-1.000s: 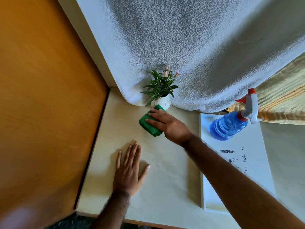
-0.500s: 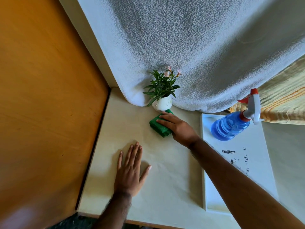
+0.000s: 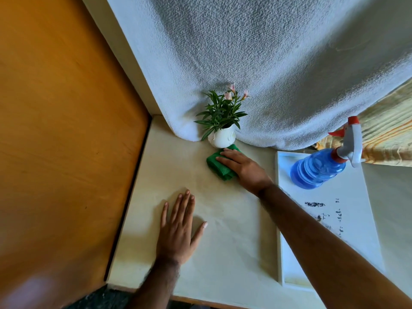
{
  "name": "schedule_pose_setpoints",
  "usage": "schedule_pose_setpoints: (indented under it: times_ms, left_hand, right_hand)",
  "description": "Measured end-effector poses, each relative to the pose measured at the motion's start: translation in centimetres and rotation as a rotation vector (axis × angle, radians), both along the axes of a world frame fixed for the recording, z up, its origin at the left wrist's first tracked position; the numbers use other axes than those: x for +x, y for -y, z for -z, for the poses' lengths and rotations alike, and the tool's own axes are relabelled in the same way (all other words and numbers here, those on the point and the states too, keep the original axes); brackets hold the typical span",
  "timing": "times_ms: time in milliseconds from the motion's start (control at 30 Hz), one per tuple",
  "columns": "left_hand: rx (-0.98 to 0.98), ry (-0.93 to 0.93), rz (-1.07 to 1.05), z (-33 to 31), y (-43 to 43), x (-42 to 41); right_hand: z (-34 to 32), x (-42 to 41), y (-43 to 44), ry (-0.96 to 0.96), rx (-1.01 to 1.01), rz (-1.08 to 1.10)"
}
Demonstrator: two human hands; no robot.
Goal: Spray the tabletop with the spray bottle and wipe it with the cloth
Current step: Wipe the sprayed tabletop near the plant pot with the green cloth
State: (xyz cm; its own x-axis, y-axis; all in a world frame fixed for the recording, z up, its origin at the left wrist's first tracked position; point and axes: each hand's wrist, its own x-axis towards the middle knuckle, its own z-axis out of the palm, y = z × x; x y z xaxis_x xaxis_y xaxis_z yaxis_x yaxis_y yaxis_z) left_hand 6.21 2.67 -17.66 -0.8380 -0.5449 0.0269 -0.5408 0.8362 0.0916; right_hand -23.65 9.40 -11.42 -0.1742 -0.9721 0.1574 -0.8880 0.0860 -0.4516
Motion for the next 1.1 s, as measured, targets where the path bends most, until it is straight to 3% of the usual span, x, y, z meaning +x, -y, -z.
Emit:
schedule_pose_setpoints:
  times_ms: [133,300,400,633,833,1100]
  left_hand:
    - [-0.006,-0.006,0.001,-0.1,0.0,0.2]
    - [-0.002,-0.006,-0.010,-0.4,-0.1,-0.2]
    - [0.000,0.000,-0.008,-0.5,-0.2,-0.1]
    - [-0.010,0.004,-0.010,-0.6,-0.1,-0.2]
    - [-0.004,-0.001,-0.017,-1.0,-0.1,-0.2]
    - [0.048,0.023,-0.022,-1.8,-0.1,-0.2]
  right_hand:
    - [-0.7,0.9,0.1,-0.005,-0.031,-0.020]
    - [-2.3,1.8,2.0,-0.146,-0.177,-0.160]
    - [-2.9,0.7,3.4,-0.153,-0.130,-0.160]
    - [-1.0,0.7,2.1,0.048,0.104,-0.129]
    - [-0.9,1.9,1.6,0.215,0.110,0.045]
    - [-3.5,4.0,-0.7,-0.022,0.011,0.055]
